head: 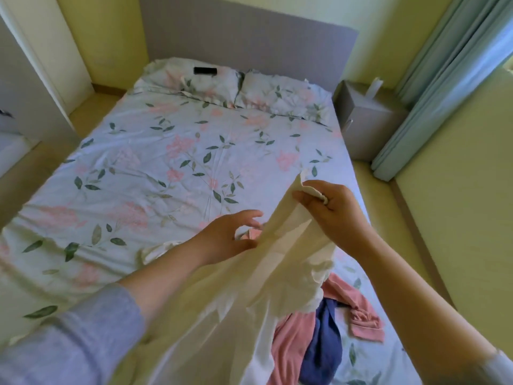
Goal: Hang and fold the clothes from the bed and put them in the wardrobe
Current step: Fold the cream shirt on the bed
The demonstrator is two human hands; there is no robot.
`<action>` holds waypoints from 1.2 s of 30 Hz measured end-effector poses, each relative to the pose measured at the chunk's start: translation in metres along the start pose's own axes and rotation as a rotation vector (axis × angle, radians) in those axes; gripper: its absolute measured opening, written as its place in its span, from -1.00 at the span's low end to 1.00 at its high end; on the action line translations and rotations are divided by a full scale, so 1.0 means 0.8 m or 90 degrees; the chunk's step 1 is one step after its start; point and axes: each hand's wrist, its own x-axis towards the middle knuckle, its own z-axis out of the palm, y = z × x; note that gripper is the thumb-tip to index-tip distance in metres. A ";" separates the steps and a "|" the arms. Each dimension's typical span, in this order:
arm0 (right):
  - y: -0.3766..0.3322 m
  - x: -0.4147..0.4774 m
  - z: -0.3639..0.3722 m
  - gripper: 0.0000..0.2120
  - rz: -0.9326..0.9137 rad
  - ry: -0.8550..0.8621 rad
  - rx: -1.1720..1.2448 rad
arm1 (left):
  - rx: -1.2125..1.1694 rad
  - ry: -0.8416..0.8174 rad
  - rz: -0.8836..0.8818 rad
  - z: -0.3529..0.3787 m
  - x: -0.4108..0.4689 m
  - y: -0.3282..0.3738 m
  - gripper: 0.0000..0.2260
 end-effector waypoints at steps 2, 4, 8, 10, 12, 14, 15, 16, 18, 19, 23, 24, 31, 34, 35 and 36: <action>-0.023 -0.007 -0.029 -0.74 -0.021 0.014 -0.011 | -0.007 -0.023 0.029 -0.002 -0.005 0.036 -0.67; -0.041 -0.013 -0.058 -0.74 -0.025 0.053 -0.019 | 0.004 -0.041 0.024 -0.005 -0.012 0.065 -0.92; -0.073 -0.026 -0.116 -0.84 -0.013 0.172 0.001 | 0.022 -0.023 0.052 -0.019 -0.024 0.116 -0.76; -0.085 -0.035 -0.138 -0.79 -0.017 0.210 0.013 | 0.054 -0.018 0.075 -0.025 -0.030 0.136 -0.82; -0.098 -0.041 -0.156 -0.76 -0.018 0.243 0.025 | 0.035 -0.011 0.083 -0.028 -0.038 0.153 -0.83; -0.113 -0.041 -0.172 -0.77 -0.025 0.276 0.029 | 0.035 0.038 0.087 -0.034 -0.043 0.173 -0.79; -0.120 -0.041 -0.182 -0.79 -0.024 0.294 0.032 | 0.040 0.076 0.090 -0.040 -0.044 0.185 -0.80; -0.126 -0.040 -0.192 -0.81 -0.019 0.317 0.036 | 0.031 0.119 0.093 -0.047 -0.043 0.197 -0.79; -0.135 -0.039 -0.212 -0.79 0.002 0.365 0.049 | 0.003 0.178 0.107 -0.067 -0.040 0.218 -0.79; -0.138 -0.040 -0.224 -0.78 0.013 0.387 0.062 | 0.015 0.179 0.111 -0.078 -0.040 0.227 -0.83; -0.162 -0.041 -0.275 -0.77 0.031 0.477 0.100 | 0.227 0.176 0.128 -0.112 -0.042 0.255 -0.92; -0.170 -0.040 -0.286 -0.78 0.028 0.488 0.098 | 0.270 0.197 0.131 -0.119 -0.042 0.259 -0.91; -0.227 -0.030 -0.336 -0.71 -0.015 0.546 0.081 | 0.320 0.368 0.061 -0.192 -0.038 0.319 -0.73; -0.250 -0.028 -0.354 -0.70 -0.044 0.554 0.055 | 0.340 0.458 0.007 -0.221 -0.044 0.348 -0.61; -0.257 -0.028 -0.360 -0.70 -0.051 0.562 0.058 | 0.374 0.487 -0.008 -0.230 -0.047 0.357 -0.59; -0.262 -0.027 -0.364 -0.70 -0.056 0.569 0.065 | 0.409 0.510 -0.014 -0.239 -0.049 0.365 -0.58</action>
